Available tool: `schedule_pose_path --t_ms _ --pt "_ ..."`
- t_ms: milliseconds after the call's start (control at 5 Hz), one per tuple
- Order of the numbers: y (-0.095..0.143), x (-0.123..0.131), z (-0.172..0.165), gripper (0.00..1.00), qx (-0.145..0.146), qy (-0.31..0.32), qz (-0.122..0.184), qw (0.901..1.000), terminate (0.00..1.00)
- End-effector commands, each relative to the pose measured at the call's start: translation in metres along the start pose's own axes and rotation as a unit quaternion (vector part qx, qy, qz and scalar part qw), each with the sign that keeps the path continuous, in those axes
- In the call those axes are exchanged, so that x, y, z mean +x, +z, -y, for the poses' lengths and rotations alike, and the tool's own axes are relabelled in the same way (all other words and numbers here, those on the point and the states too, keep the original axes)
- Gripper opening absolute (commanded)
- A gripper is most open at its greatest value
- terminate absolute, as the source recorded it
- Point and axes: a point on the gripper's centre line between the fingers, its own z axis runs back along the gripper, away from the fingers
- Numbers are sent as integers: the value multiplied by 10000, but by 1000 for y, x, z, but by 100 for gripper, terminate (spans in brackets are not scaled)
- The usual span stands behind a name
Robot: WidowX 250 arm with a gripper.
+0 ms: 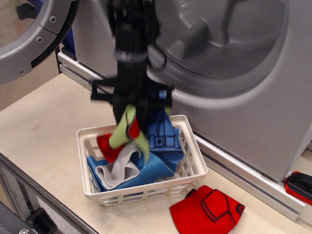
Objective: Put clothes in laundry machine
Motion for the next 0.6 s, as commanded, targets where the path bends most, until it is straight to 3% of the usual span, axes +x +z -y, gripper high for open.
schedule_pose_path --t_ms 0,200,400 --pt "72 4 10 0 -672 -535 844 9927 0" --pt "95 1 14 0 -1101 -1136 1350 9781 0" --pt "116 -1 17 0 -1712 -1579 1876 9542 0"
